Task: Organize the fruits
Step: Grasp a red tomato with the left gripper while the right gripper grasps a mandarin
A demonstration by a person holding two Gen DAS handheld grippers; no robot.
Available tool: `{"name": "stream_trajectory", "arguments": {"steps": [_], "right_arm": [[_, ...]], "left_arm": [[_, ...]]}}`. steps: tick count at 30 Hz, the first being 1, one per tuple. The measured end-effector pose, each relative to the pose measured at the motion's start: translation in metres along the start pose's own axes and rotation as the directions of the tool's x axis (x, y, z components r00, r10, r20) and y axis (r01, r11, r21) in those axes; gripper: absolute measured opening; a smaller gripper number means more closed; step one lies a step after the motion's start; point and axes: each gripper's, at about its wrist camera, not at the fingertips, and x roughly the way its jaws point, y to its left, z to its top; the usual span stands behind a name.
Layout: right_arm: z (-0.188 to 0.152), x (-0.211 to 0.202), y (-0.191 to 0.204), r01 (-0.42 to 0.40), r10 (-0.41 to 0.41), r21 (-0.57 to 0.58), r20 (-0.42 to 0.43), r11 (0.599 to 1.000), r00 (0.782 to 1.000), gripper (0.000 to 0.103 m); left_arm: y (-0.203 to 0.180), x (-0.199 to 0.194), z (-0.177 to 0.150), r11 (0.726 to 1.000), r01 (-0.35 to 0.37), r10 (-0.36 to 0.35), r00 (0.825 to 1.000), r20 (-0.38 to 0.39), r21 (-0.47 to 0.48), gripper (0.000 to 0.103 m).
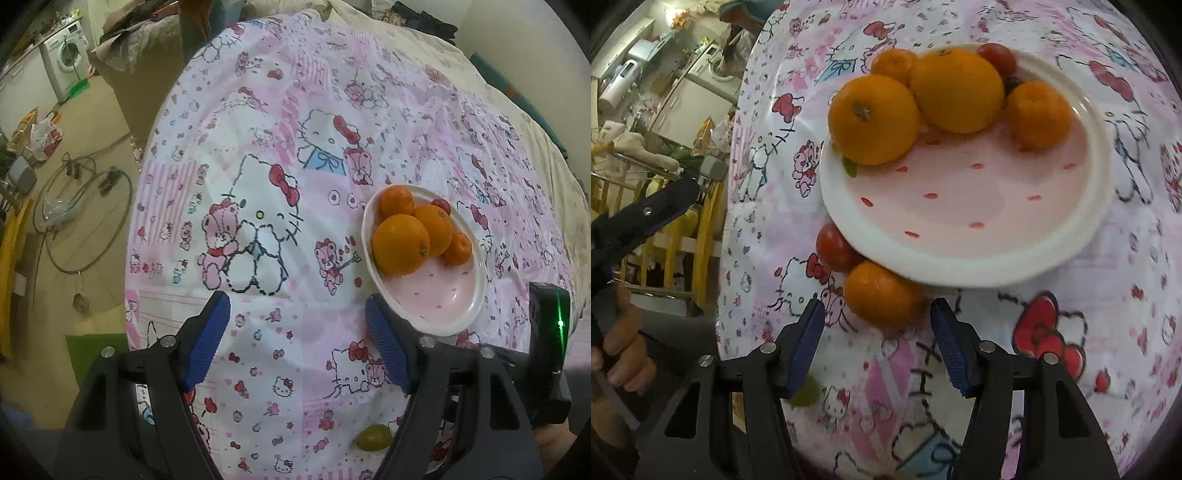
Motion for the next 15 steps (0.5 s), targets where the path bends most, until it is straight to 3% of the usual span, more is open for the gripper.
{"name": "stream_trajectory", "arguments": {"steps": [2,5,15], "right_arm": [[0.002,0.001,0.000,0.008,-0.008,-0.004,0.008,1.000,1.000,0.061],[0.004,0.000,0.000,0.022,-0.021,-0.015,0.019,1.000,1.000,0.045],[-0.010,-0.023,-0.008,-0.018,0.018,-0.009,0.049,1.000,0.999,0.044]], "left_arm": [[-0.003,0.001,-0.001,1.000,-0.002,0.002,1.000,-0.002,0.010,0.073],[-0.007,0.005,-0.001,1.000,-0.006,0.006,1.000,-0.007,0.021,0.073],[-0.014,0.021,-0.007,0.999,-0.005,0.008,0.998,-0.070,0.040,0.073]]}}
